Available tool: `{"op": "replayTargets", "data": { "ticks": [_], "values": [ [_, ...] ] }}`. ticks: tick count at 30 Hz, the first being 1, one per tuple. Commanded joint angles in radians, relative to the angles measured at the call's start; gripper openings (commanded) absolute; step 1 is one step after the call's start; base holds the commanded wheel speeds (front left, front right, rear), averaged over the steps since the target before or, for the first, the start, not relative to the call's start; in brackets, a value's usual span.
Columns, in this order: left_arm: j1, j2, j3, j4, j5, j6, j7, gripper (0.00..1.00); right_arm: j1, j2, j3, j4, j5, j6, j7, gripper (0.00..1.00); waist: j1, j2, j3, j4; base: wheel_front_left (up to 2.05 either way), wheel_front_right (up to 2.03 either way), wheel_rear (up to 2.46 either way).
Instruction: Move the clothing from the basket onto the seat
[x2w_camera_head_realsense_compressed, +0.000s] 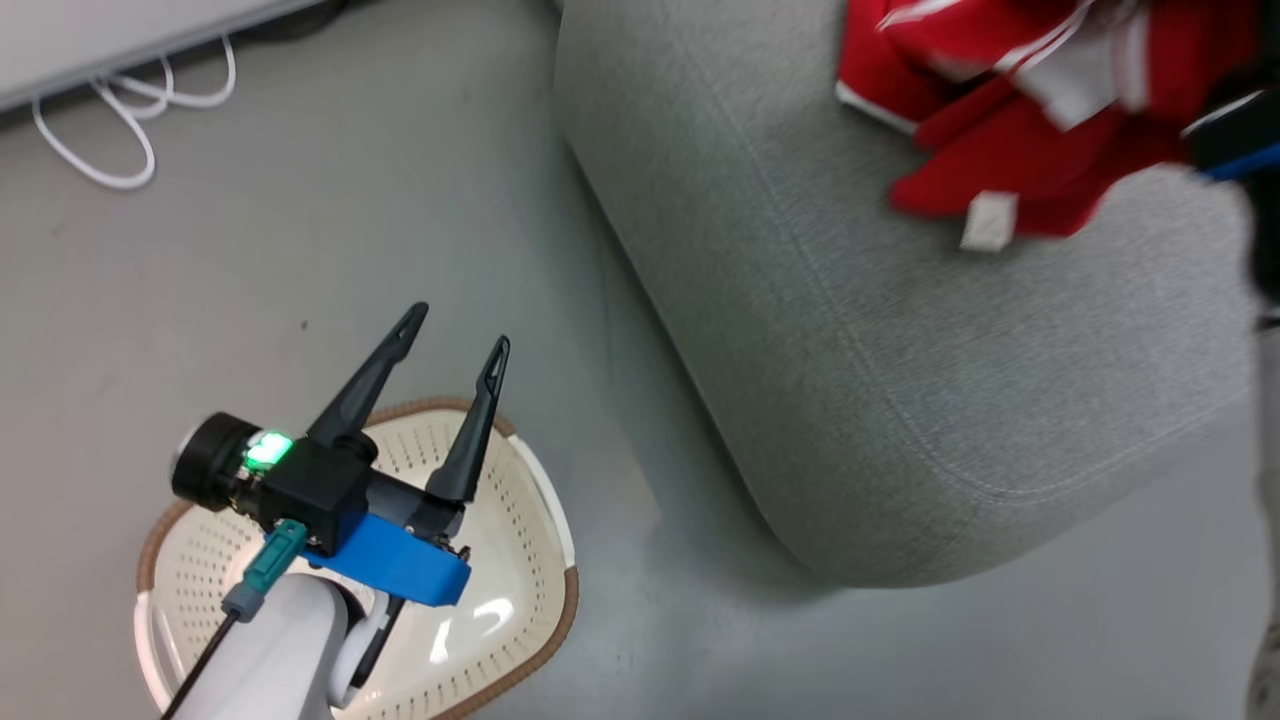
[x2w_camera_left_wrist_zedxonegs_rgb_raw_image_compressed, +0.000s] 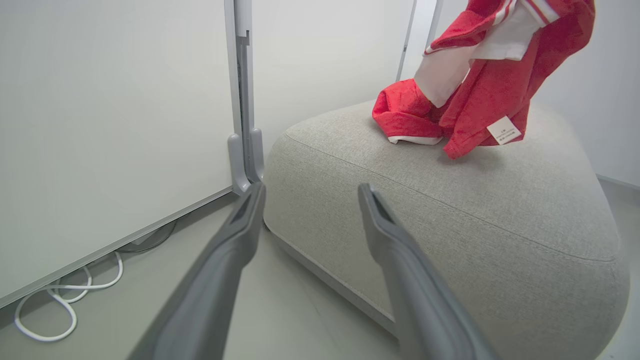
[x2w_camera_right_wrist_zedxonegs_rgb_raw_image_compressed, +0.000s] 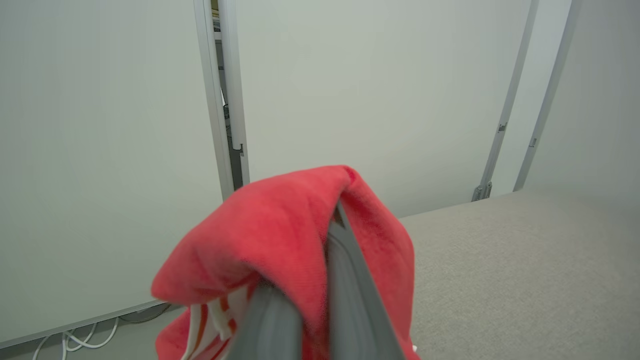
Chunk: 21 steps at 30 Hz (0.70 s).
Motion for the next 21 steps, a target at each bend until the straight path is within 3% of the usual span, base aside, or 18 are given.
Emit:
{"op": "replayTargets", "data": {
  "ticks": [1,10,21],
  "values": [
    [-0.02,0.01,0.001,-0.009,0.005,-0.001,-0.005,1.0,-0.032,-0.018,-0.015,-0.01,-0.01,0.001,0.004,0.0,-0.0001,0.0,0.057,0.025,0.0,0.0,0.0],
    [-0.109,0.06,-0.071,-0.077,0.014,-0.001,-0.001,1.0,-0.19,-0.099,-0.212,0.005,-0.031,0.001,-0.002,0.0,-0.0001,0.0,0.195,0.077,0.0,0.0,0.0],
    [-0.23,0.055,-0.128,-0.136,0.007,0.0,-0.002,1.0,-0.181,-0.103,-0.334,0.21,-0.165,0.0,-0.082,0.0,-0.0001,0.0,0.309,0.184,0.0,0.0,0.0]
  ]
}}
